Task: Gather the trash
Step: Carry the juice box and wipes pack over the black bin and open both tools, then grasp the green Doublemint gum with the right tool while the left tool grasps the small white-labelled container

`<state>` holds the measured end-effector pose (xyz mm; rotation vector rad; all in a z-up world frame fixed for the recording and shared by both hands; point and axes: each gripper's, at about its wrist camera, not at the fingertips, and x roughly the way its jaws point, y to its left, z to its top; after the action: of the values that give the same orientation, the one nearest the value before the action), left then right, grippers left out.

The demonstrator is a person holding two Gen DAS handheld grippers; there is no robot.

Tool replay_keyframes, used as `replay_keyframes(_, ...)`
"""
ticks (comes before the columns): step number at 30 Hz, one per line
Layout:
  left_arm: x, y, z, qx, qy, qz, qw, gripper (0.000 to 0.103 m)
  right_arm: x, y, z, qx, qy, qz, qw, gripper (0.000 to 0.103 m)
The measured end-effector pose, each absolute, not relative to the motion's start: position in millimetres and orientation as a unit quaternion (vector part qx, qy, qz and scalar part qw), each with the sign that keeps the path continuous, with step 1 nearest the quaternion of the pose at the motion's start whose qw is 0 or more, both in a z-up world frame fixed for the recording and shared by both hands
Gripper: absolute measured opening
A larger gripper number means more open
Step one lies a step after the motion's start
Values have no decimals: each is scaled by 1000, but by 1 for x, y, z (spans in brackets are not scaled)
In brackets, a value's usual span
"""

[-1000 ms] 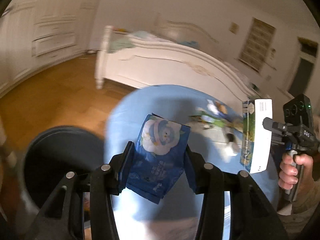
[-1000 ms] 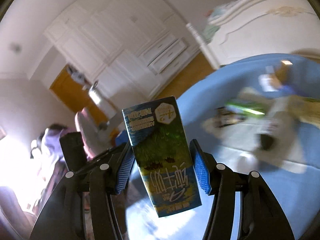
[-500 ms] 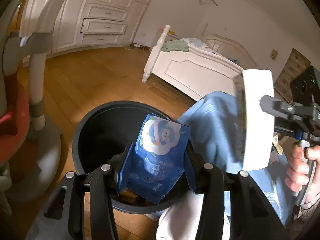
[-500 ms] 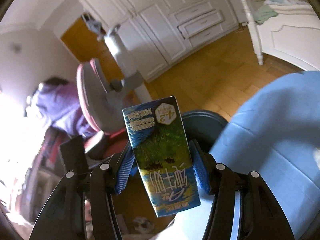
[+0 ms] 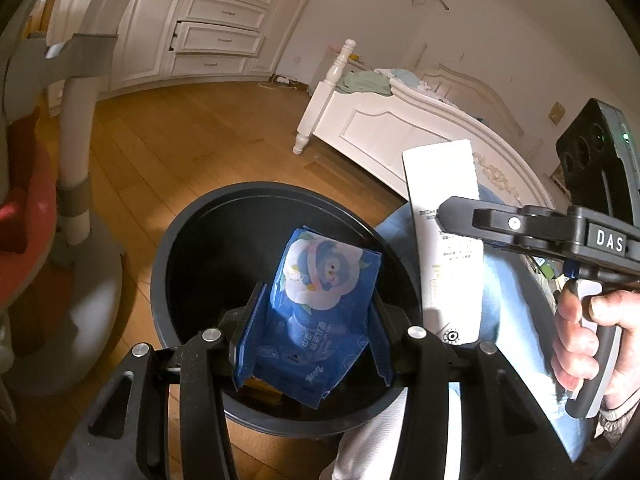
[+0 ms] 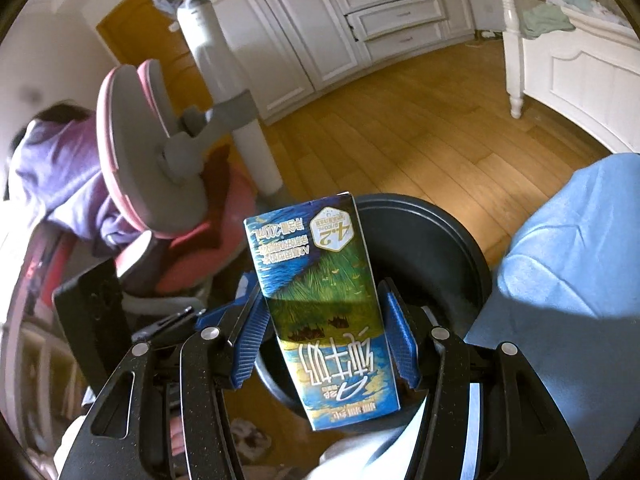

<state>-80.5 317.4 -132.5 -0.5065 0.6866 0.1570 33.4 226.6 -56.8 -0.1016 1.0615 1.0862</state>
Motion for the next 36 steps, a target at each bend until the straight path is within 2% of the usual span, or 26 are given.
replay_keyframes(13,-75,314,-135,-241,340,78,906,46,36,231,-66,-52,487,489,722,55)
replay_keyframes(17,-71,310,-135,-226,348,92,905,50,39,232,-67,-53,490,484,723,57)
replay_keyframes(18,-70,309,-134,-223,350,95,905,53,39,232,-67,-55,490,484,723,58)
replay_keyframes(20,-70,308,-132,-220,349,101,905,64,40,231,-67,-55,489,484,723,66)
replay_keyframes(21,-72,307,-128,-216,345,107,907,73,41,231,-66,-51,489,483,725,67)
replay_keyframes(22,-73,306,-126,-214,341,110,909,75,42,229,-65,-47,488,484,725,68)
replay_keyframes(28,-73,299,-112,-209,335,105,913,75,51,198,-57,1,484,488,726,68)
replay_keyframes(36,-53,254,-82,-181,329,47,926,75,46,107,-33,65,448,480,751,68)
